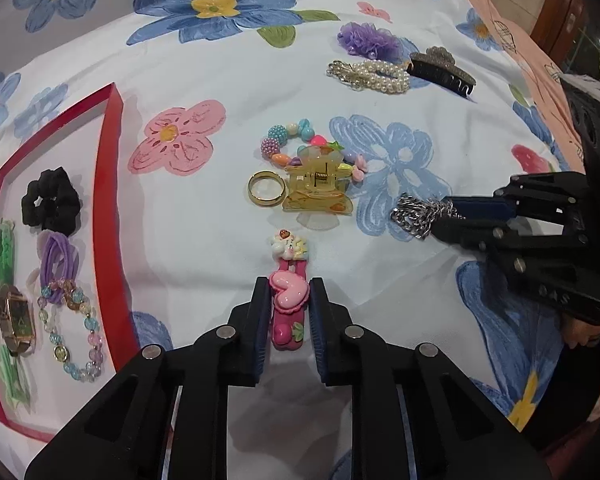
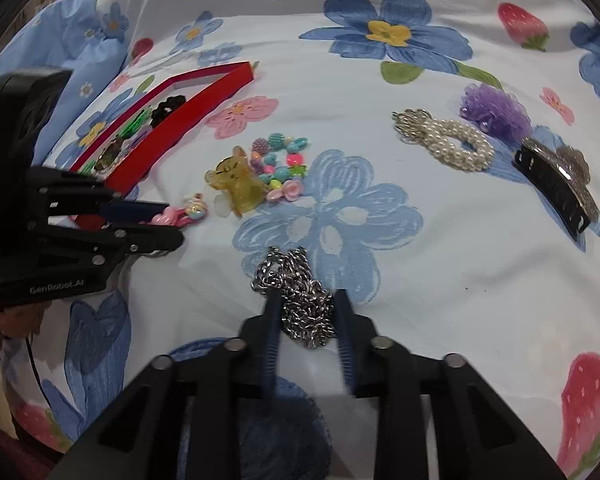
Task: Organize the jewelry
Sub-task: 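Grasp the pink hair clip with the left tool while the right tool grasps the silver chain, then carry the pink clip and silver chain into the red tray and open both tools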
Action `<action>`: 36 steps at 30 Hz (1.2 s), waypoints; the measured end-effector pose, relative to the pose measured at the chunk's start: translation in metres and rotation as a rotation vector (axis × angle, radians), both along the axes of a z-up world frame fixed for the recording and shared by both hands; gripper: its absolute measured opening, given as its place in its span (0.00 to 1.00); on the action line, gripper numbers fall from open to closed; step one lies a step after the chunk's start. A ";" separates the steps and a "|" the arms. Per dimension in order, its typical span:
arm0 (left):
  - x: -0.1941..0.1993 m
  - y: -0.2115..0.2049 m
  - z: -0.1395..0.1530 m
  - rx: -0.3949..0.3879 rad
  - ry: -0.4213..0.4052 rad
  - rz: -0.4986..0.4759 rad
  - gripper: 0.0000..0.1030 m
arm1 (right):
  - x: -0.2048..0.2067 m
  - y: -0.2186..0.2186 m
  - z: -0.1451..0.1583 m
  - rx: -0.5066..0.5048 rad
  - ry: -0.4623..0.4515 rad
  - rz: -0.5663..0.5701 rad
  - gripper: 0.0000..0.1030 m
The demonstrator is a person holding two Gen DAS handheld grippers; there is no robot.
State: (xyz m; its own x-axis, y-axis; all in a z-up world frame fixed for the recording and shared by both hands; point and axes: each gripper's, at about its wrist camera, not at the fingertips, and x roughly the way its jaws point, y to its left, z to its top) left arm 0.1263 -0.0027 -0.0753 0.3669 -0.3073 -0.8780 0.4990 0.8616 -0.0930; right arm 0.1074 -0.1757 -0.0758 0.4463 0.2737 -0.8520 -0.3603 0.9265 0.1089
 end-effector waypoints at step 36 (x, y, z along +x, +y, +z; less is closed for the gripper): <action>-0.051 0.182 0.069 -0.247 -0.110 0.457 0.17 | -0.009 0.099 0.096 0.413 -0.099 0.076 0.11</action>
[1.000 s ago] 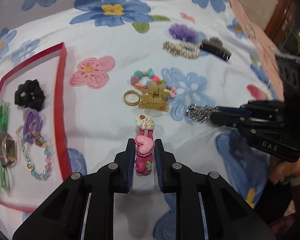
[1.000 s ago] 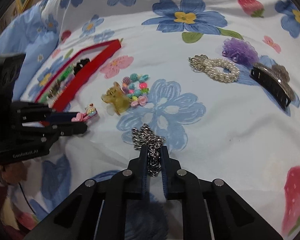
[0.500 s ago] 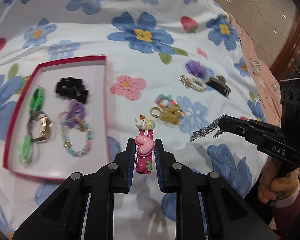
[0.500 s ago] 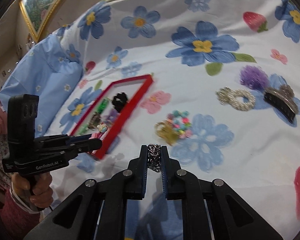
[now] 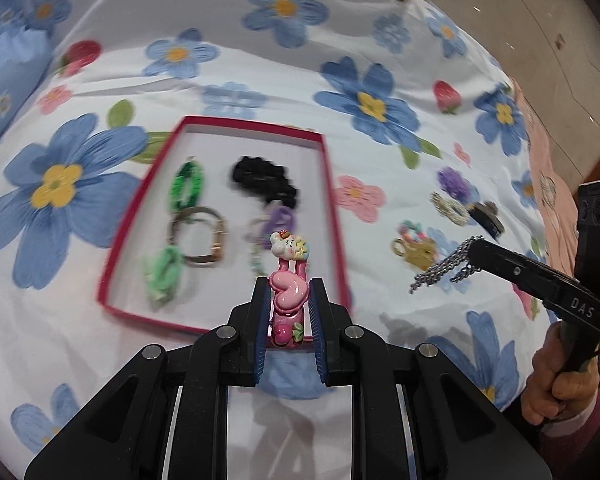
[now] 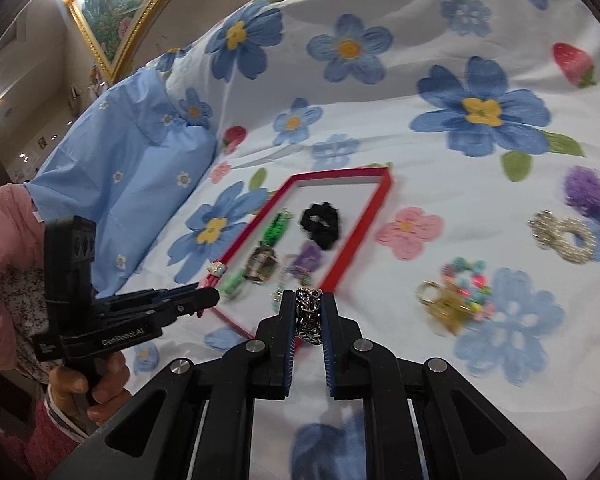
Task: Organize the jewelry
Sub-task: 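Carry the pink clip and silver chain into the red tray and open both tools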
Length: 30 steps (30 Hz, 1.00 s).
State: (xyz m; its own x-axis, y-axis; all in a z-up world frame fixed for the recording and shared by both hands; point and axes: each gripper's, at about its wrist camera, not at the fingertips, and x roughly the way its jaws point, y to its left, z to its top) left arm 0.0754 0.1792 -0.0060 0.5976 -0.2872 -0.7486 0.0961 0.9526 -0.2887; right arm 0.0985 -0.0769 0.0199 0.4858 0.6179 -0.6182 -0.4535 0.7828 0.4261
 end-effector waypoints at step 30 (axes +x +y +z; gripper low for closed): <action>0.055 0.057 -0.072 0.078 0.165 0.121 0.17 | 0.062 0.105 -0.068 -0.066 0.112 0.107 0.11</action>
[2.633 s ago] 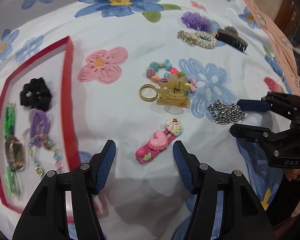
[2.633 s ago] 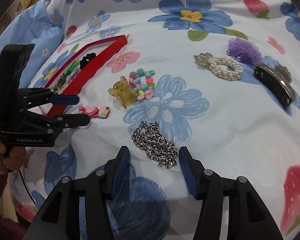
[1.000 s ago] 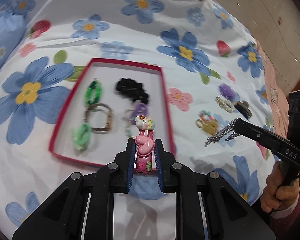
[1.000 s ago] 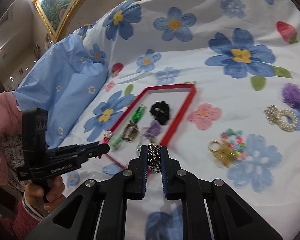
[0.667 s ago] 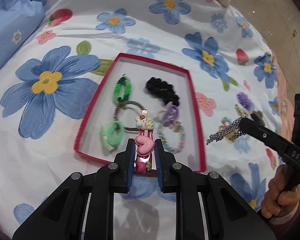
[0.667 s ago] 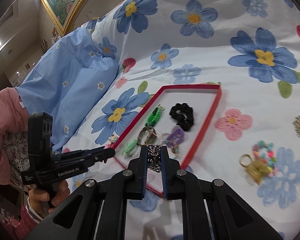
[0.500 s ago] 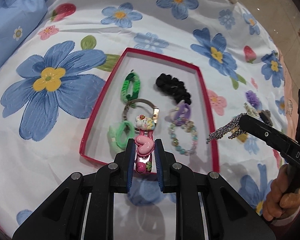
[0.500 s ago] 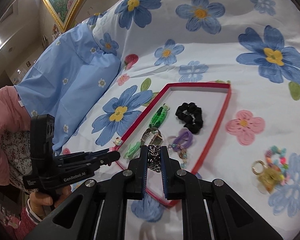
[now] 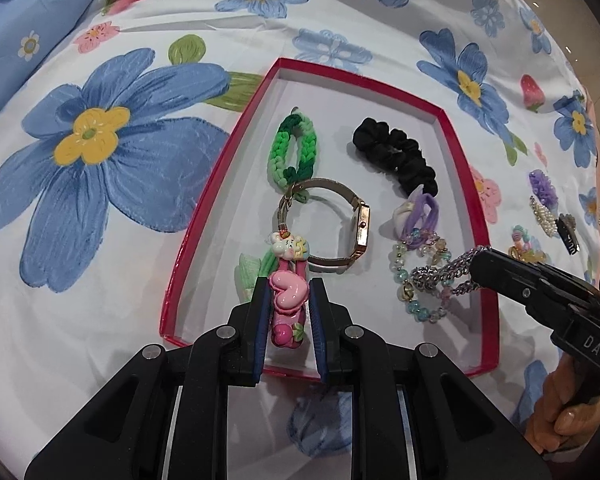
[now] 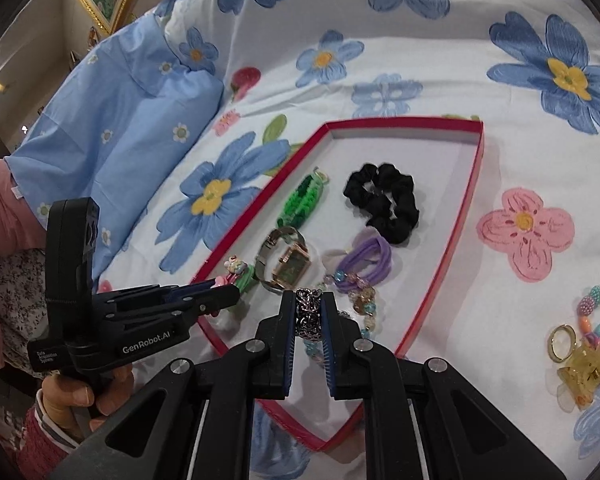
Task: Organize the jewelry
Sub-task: 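Carry the pink clip and silver chain into the red tray and open both tools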
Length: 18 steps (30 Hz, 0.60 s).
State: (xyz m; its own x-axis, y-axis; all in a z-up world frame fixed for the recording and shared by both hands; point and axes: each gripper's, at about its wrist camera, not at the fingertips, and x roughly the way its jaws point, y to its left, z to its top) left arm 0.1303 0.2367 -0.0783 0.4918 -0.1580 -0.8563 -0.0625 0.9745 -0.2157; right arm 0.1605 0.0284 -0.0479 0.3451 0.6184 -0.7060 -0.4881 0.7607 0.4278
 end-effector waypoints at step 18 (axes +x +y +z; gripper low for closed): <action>0.004 -0.006 0.000 0.026 0.001 -0.003 0.35 | 0.003 0.005 -0.019 -0.073 0.044 0.018 0.16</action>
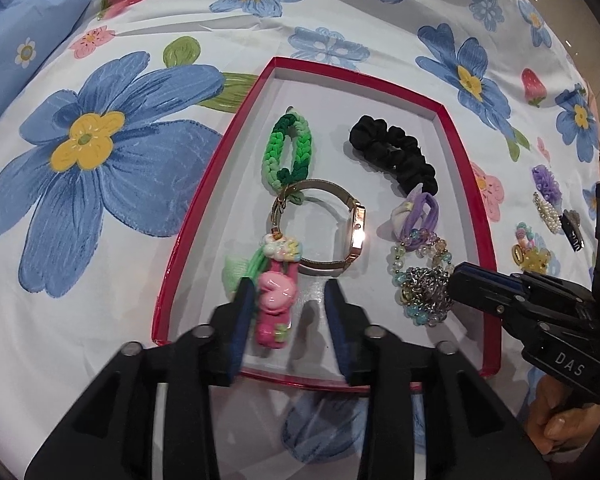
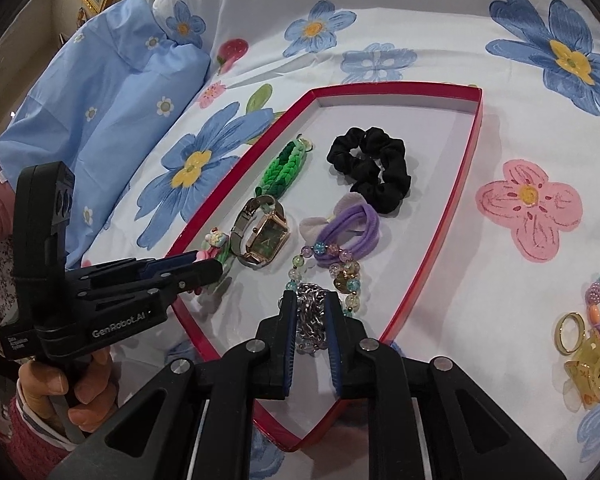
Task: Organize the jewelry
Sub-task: 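Carry the pink clip and silver chain into the red tray and open both tools, then move both open tools toward the gold claw clip and beaded bracelet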
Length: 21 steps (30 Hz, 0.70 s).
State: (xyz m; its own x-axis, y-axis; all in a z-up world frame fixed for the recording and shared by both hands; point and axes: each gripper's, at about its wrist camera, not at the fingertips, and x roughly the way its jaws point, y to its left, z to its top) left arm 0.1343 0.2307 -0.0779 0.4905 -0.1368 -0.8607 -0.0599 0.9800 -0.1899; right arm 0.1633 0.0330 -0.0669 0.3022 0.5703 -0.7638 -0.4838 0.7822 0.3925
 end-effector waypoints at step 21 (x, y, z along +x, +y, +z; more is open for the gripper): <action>-0.022 -0.006 0.030 -0.008 -0.058 0.019 0.61 | -0.023 -0.069 0.038 0.080 -0.061 -0.126 0.37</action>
State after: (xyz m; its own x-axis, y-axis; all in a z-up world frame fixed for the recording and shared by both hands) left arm 0.1125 0.2244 -0.0484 0.5417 -0.1335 -0.8299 -0.0675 0.9772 -0.2012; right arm 0.1405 -0.0358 -0.0286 0.4196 0.5832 -0.6956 -0.4089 0.8056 0.4287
